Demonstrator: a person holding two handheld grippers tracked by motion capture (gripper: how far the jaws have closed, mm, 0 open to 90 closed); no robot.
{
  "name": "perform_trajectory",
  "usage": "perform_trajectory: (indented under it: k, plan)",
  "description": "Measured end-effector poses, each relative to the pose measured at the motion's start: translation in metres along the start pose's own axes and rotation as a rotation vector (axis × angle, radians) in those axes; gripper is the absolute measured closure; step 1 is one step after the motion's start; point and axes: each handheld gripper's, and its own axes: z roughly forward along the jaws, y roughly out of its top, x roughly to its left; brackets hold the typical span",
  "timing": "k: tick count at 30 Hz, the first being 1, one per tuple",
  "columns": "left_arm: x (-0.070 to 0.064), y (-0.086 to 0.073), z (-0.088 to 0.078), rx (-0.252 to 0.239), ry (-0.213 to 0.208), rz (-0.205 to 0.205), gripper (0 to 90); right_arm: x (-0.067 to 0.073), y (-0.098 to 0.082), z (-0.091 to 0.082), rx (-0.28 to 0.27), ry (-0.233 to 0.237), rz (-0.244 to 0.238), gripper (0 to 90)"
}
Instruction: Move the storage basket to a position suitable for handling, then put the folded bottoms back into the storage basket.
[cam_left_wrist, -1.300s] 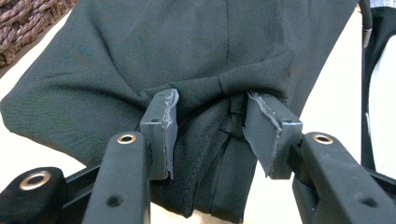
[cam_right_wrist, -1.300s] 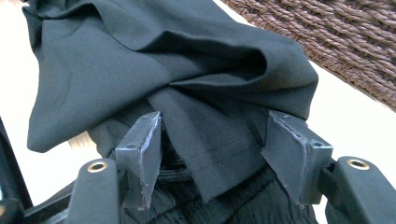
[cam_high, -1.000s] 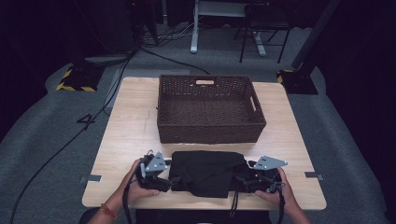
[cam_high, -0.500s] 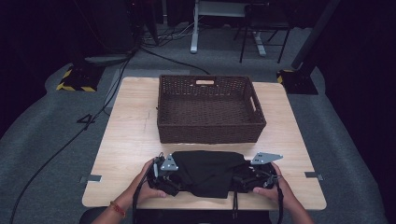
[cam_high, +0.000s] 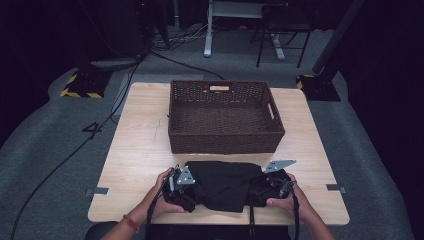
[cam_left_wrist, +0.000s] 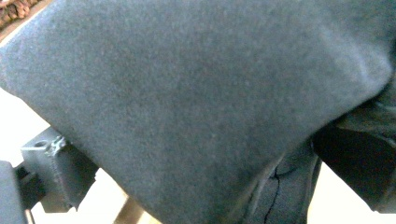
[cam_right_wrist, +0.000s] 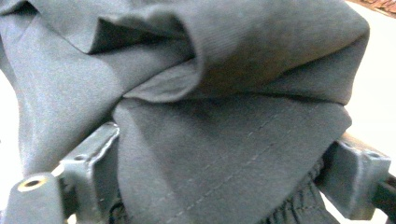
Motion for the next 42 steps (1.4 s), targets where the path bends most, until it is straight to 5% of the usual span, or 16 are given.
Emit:
perform_trajectory:
  k: [5,9,15,21,42]
  plan:
    - [0.005,0.001,-0.002,-0.030,0.000,-0.001,18.4,0.000,0.002,-0.002,0.020,0.007,-0.013,25.7]
    - [0.006,0.007,-0.001,-0.043,-0.009,0.000,44.0,-0.001,0.002,-0.003,0.022,0.017,-0.013,33.1]
    - [0.010,0.015,0.005,-0.050,-0.033,0.014,57.3,-0.002,0.000,-0.007,-0.010,0.017,-0.027,43.0]
    - [0.011,0.018,0.008,-0.050,-0.043,0.016,61.2,-0.002,-0.001,-0.012,-0.043,0.005,-0.049,49.7]
    - [0.011,0.023,0.013,-0.069,-0.040,0.021,62.9,-0.005,-0.001,-0.019,-0.098,-0.037,-0.075,52.6]
